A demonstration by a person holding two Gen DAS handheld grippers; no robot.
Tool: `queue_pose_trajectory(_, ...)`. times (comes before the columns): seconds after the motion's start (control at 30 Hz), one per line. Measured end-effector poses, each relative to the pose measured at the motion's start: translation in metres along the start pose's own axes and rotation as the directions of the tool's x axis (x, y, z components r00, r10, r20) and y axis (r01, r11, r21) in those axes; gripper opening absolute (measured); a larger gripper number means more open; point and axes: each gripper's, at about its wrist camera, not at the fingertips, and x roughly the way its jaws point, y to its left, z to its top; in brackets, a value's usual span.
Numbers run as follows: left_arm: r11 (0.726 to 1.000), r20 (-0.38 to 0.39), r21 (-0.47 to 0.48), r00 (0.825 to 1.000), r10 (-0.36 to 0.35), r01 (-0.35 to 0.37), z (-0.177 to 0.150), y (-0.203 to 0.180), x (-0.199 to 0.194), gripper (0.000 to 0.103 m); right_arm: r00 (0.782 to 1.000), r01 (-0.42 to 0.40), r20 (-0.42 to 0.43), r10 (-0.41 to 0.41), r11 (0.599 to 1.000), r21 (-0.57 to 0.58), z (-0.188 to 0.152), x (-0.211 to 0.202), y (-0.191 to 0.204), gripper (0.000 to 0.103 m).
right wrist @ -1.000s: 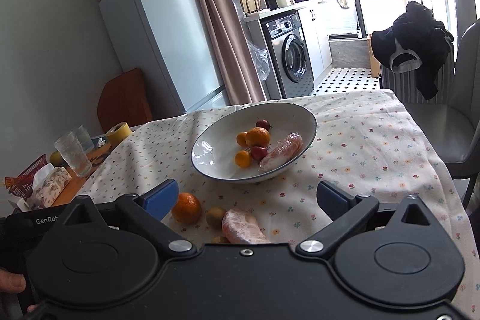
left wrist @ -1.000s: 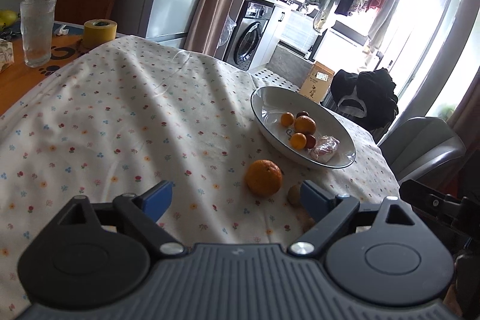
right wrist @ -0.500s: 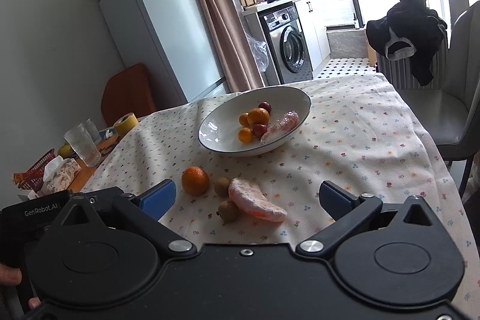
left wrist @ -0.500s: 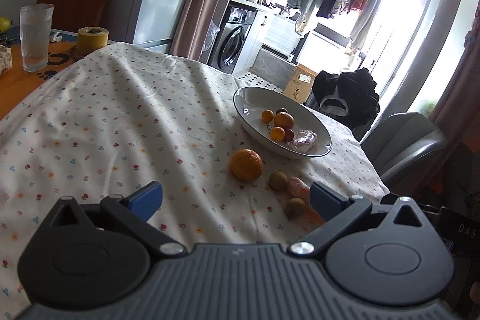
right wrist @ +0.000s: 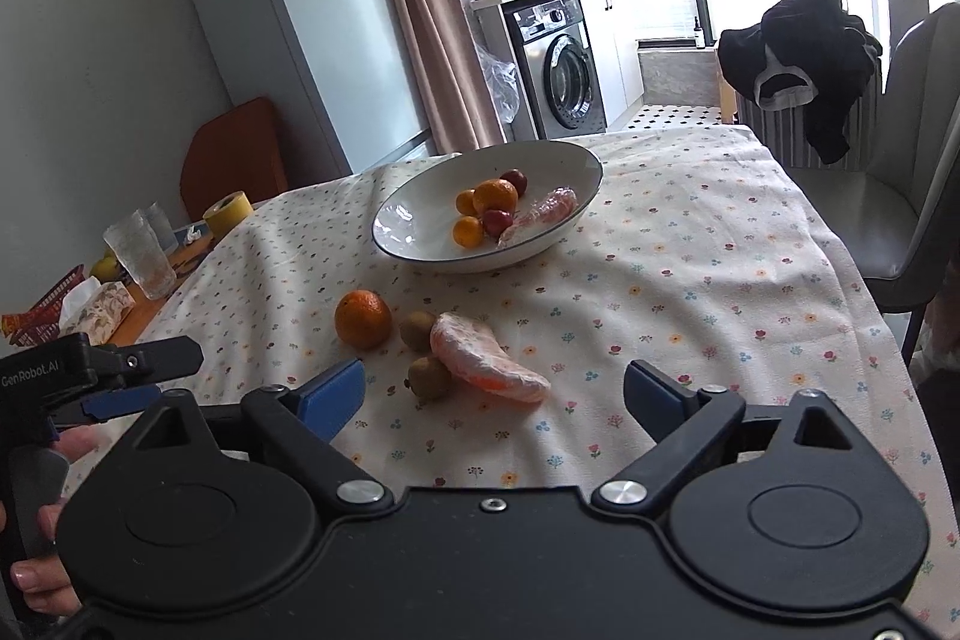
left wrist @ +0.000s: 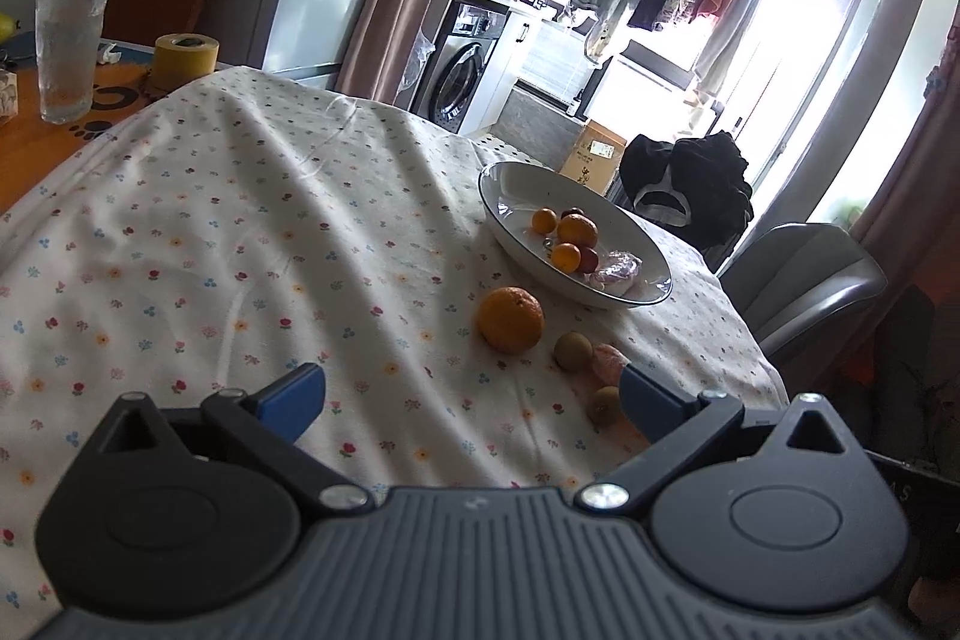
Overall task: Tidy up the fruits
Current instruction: 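Withdraw both open tools from the bowl toward the remaining fruit, then close the right tool on the pink plastic-wrapped item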
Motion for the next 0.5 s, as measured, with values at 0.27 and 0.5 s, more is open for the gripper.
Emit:
queue_pose_trajectory(0.27, 0.998, 0.008, 0.059, 1.000, 0.002, -0.003, -0.003, -0.007, 0.006, 0.102, 0.999, -0.029, -0.017, 0.028, 0.999, -0.047, -0.003, 0.013, 0.014, 0.074)
queue_pose_trajectory(0.5, 0.998, 0.017, 0.063, 1.000, -0.003, 0.002, -0.005, -0.008, 0.015, 0.100, 0.998, -0.049, -0.041, 0.046, 0.996, -0.077, -0.002, 0.025, 0.013, 0.052)
